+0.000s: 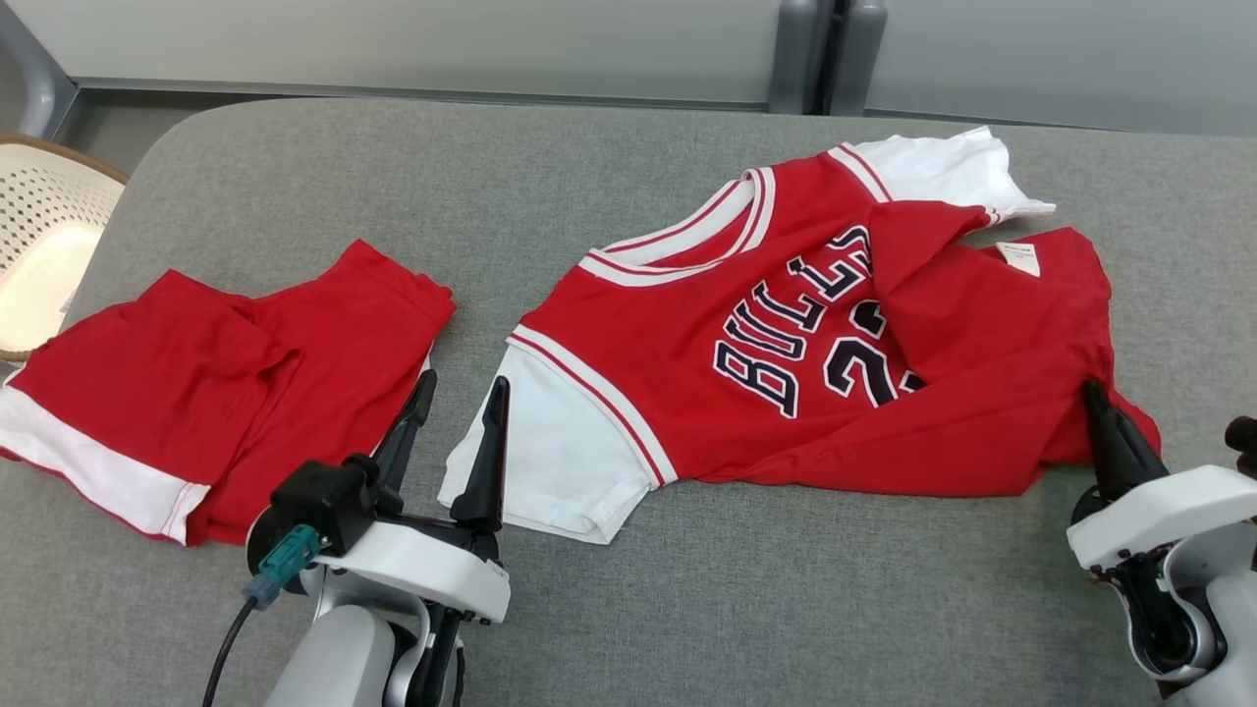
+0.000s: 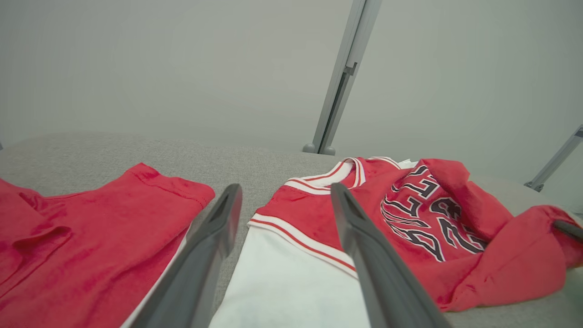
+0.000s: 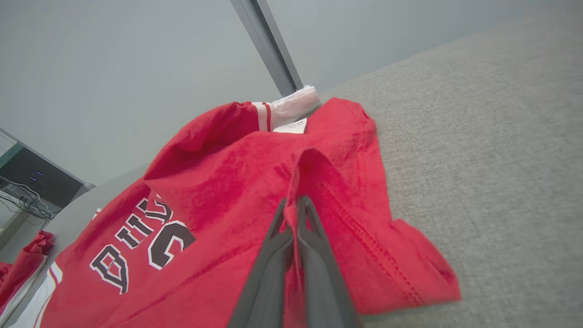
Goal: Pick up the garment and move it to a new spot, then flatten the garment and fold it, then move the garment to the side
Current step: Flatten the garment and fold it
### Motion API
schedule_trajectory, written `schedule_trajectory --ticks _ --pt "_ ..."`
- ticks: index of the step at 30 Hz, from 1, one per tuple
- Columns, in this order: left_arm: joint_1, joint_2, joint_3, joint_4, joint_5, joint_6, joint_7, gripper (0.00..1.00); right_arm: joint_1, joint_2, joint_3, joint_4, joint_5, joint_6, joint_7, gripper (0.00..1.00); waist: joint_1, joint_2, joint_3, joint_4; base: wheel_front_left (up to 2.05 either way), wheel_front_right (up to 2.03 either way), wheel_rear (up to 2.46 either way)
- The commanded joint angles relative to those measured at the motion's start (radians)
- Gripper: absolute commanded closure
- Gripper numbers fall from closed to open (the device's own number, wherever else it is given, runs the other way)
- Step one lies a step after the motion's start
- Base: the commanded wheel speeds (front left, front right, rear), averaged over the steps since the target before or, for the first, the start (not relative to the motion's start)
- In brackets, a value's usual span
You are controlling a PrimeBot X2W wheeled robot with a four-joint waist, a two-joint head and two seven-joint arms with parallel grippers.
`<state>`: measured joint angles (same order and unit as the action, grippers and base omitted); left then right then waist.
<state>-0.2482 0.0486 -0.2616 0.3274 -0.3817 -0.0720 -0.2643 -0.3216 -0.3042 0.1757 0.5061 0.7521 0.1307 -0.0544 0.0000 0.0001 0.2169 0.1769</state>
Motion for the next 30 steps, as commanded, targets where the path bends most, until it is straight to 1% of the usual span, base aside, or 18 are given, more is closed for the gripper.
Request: schedule_trajectory --ticks 1,6,12,16,19,24,28,30 --pt "0.014 0.004 0.002 0.003 0.000 0.005 0.000 0.00 0.021 -0.012 -0.006 -0.003 0.001 0.000 -0.019 1.00 0.0000 -0.0001 -0.012 -0.003 0.00 0.00 0.00" --pt "0.039 0.003 -0.003 0.020 0.005 -0.001 0.000 0.00 0.081 -0.023 -0.045 -0.024 0.007 0.000 -0.050 1.00 0.0000 -0.0001 -0.045 -0.011 0.00 0.00 0.00" --pt "0.062 0.004 -0.047 0.132 0.005 -0.023 0.005 0.00 0.162 -0.019 -0.106 -0.064 0.004 0.000 -0.037 1.00 0.0000 -0.0001 -0.069 -0.027 0.00 0.00 0.00" --pt "0.051 0.005 -0.051 0.188 0.002 -0.016 0.011 0.00 0.186 -0.014 -0.138 -0.072 -0.016 0.000 -0.020 1.00 0.0000 -0.0001 -0.072 -0.037 0.00 0.00 0.00" --pt "0.036 0.008 -0.062 0.239 0.007 -0.010 0.045 0.00 0.198 0.004 -0.159 -0.080 -0.034 0.000 0.005 1.00 0.0000 -0.0001 -0.071 -0.047 0.00 0.00 0.00" --pt "0.022 0.010 -0.076 0.282 -0.001 -0.016 0.069 0.00 0.214 0.024 -0.176 -0.115 -0.048 0.000 0.044 1.00 0.0000 -0.0001 -0.065 -0.063 0.00 0.00 0.00" --pt "0.003 0.009 -0.078 0.320 -0.011 0.006 0.100 0.00 0.217 0.039 -0.184 -0.143 -0.061 0.000 0.064 1.00 0.0000 -0.0001 -0.061 -0.076 0.00 0.00 0.00" --pt "-0.004 0.008 -0.083 0.334 -0.013 0.010 0.110 0.00 0.219 0.043 -0.186 -0.152 -0.067 0.000 0.071 1.00 0.0000 -0.0001 -0.060 -0.080 0.00 0.00 0.00"
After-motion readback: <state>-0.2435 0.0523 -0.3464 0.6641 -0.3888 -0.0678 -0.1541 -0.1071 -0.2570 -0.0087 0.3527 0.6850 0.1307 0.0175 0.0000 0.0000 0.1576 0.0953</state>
